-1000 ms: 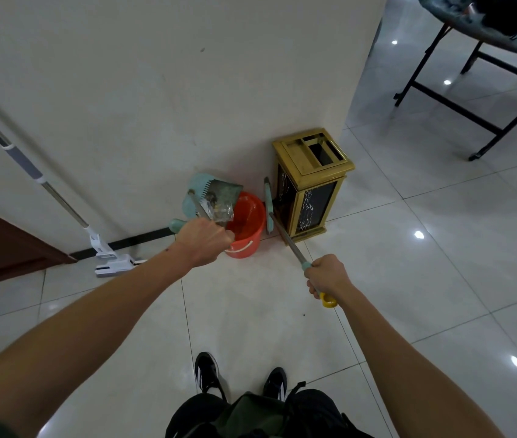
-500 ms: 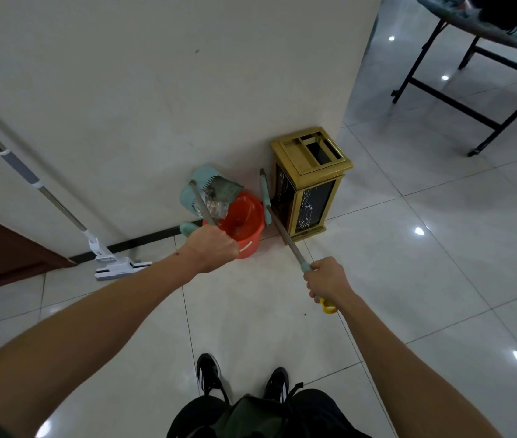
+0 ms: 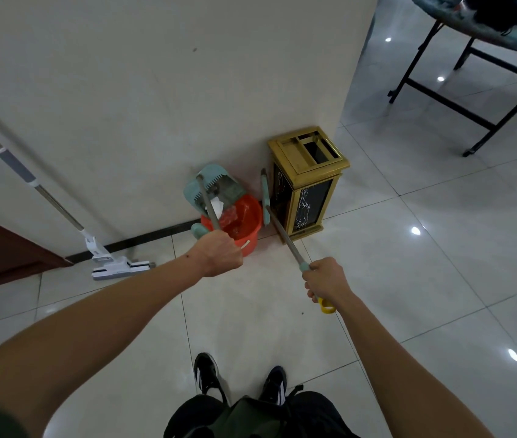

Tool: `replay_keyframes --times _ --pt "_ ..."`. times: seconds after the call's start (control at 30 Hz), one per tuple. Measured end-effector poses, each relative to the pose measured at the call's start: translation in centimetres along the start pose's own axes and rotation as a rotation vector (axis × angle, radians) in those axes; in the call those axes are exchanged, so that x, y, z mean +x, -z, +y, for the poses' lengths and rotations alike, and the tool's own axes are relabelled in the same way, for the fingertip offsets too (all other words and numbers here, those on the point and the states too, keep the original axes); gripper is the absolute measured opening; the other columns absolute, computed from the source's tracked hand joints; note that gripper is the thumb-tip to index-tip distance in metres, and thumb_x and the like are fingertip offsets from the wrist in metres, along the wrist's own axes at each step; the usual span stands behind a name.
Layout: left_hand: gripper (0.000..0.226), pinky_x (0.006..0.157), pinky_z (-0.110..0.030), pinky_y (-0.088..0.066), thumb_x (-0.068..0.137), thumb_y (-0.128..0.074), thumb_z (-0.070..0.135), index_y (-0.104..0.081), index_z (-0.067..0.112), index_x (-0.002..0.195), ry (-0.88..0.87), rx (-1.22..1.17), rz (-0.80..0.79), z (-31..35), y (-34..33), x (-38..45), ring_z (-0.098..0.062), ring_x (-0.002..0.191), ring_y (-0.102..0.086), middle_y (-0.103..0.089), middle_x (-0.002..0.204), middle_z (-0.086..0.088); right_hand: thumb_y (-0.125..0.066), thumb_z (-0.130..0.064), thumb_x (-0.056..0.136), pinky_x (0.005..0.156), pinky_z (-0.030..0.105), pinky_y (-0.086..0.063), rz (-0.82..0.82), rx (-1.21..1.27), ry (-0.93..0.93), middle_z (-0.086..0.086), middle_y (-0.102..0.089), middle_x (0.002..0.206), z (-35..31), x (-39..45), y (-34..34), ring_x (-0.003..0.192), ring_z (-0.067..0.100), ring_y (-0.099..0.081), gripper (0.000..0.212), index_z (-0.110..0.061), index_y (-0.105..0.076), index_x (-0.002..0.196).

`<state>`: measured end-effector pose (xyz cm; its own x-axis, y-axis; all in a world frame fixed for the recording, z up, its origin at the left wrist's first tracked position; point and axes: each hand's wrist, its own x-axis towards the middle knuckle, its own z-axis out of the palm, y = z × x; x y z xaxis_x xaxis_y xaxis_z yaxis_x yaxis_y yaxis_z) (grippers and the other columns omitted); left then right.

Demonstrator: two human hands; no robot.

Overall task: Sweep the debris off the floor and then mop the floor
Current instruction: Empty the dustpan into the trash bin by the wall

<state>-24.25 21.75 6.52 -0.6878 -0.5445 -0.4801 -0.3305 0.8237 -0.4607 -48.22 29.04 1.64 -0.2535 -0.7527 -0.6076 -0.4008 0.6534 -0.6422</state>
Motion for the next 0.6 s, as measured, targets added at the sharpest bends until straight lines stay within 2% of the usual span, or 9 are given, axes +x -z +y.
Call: replay_keyframes --times 0.2,0.3,0.37,0.5,0.6 --pt "0.020 0.057 -0.031 -0.040 0.086 -0.055 -0.004 -0.065 0.011 0.079 -0.023 0.036 0.030 0.4 -0.2 -0.5 -0.024 0.070 -0.064 -0.069 0.076 -0.005 -0.059 -0.006 0.094 0.050 0.030 -0.055 0.001 0.005 -0.007 0.016 -0.063 0.076 0.1 -0.2 -0.1 0.053 0.022 -0.059 0.003 -0.007 -0.062 0.095" --pt "0.022 0.060 -0.030 -0.046 0.085 -0.053 -0.006 -0.059 0.013 0.076 -0.042 0.034 0.022 0.5 0.4 -0.6 -0.024 0.070 -0.060 -0.068 0.078 -0.005 -0.059 -0.006 0.094 0.049 0.030 -0.055 -0.005 -0.002 -0.016 0.017 -0.064 0.077 0.2 -0.4 -0.1 0.053 0.022 -0.059 0.010 -0.004 -0.065 0.102" --pt "0.023 0.061 -0.031 -0.050 0.084 -0.053 -0.007 -0.054 0.014 0.073 -0.040 0.013 0.030 0.3 0.6 -0.8 -0.024 0.070 -0.064 -0.067 0.077 -0.005 -0.058 -0.005 0.094 0.048 0.029 -0.054 -0.007 0.006 -0.023 0.017 -0.063 0.078 0.3 -0.4 -0.1 0.054 0.023 -0.058 0.017 -0.001 -0.065 0.109" --pt "0.020 0.061 -0.031 -0.052 0.086 -0.056 -0.005 -0.066 0.011 0.079 -0.049 0.029 -0.038 2.0 0.0 -0.9 -0.024 0.064 -0.062 -0.069 0.076 -0.004 -0.057 -0.003 0.093 0.048 0.030 -0.053 -0.008 0.014 -0.029 0.018 -0.062 0.077 0.2 -0.9 -0.2 0.054 0.023 -0.057 0.021 0.004 -0.065 0.112" --pt "0.021 0.057 -0.030 -0.047 0.087 -0.055 -0.005 -0.067 0.011 0.082 -0.052 0.033 -0.005 1.6 0.4 -0.9 -0.025 0.067 -0.063 -0.070 0.077 -0.005 -0.057 -0.003 0.093 0.047 0.029 -0.051 -0.003 0.011 -0.031 0.018 -0.061 0.075 0.4 -1.1 -0.2 0.053 0.023 -0.056 0.023 0.006 -0.065 0.112"
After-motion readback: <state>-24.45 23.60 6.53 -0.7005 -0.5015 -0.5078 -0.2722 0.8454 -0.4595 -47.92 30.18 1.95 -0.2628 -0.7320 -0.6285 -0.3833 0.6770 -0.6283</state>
